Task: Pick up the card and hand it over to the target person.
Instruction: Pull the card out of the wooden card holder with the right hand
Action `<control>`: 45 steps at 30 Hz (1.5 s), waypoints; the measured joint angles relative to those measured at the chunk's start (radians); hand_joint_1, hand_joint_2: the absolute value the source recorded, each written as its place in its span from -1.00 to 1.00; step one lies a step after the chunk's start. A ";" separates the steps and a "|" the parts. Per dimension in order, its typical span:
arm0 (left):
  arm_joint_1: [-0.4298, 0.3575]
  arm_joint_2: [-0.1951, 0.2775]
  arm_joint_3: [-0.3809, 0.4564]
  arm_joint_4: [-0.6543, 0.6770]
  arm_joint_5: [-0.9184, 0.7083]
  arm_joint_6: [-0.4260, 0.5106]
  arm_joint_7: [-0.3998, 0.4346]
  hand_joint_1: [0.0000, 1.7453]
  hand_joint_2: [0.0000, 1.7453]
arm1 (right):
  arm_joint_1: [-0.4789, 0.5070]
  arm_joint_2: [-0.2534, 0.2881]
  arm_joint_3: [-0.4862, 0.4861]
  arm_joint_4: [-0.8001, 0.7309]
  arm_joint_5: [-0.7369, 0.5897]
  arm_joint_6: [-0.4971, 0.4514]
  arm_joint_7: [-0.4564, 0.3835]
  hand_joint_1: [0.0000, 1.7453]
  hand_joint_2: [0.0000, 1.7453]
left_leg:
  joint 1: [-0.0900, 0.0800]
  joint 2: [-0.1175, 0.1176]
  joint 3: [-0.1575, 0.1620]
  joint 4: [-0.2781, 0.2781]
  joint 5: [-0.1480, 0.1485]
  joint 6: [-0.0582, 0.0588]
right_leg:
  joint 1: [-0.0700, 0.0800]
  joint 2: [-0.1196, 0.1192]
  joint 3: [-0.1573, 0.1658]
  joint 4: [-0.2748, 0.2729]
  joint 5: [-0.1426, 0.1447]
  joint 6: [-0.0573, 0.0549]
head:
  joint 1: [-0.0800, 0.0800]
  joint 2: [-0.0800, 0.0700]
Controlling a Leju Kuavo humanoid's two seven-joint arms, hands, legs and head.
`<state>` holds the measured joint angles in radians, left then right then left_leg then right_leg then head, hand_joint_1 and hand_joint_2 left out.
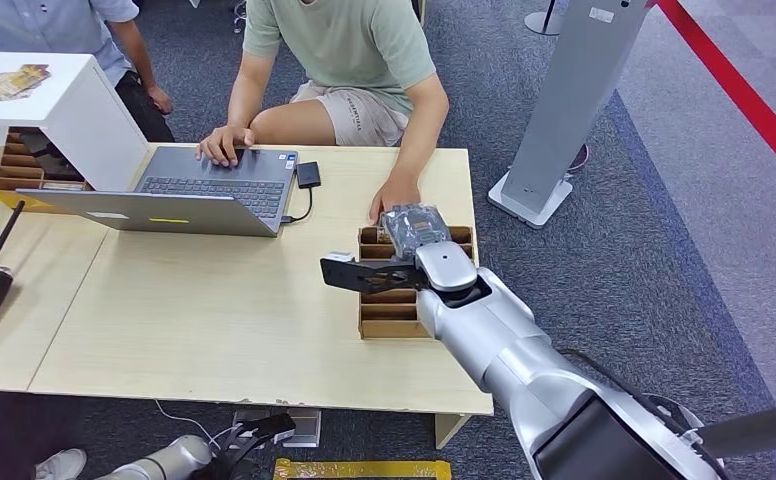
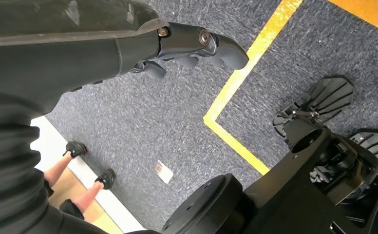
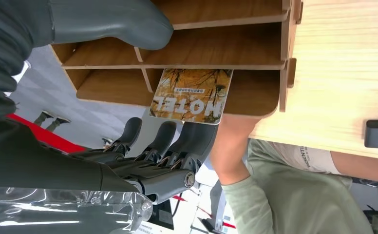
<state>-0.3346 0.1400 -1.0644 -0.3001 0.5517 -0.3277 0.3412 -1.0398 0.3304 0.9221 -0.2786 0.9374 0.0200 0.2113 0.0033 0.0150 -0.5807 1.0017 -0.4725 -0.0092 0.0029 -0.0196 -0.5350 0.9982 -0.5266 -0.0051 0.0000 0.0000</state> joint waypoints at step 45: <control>0.048 0.016 0.056 -0.004 0.015 0.036 -0.027 -1.00 1.00 | -0.111 -0.016 -0.049 -0.167 0.119 -0.326 -0.068 1.00 1.00 | 0.000 0.002 -0.002 0.002 0.000 0.000 | -0.001 0.003 -0.003 0.003 0.000 0.000 | 0.000 0.000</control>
<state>-0.2870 0.1559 -1.0079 -0.3040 0.5663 -0.2914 0.3145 -1.1511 0.3146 0.8727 -0.4452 1.0561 -0.3064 0.1432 0.0028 0.0173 -0.5826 1.0039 -0.4729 -0.0095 0.0024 -0.0168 -0.5381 1.0013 -0.5267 -0.0050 0.0000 0.0000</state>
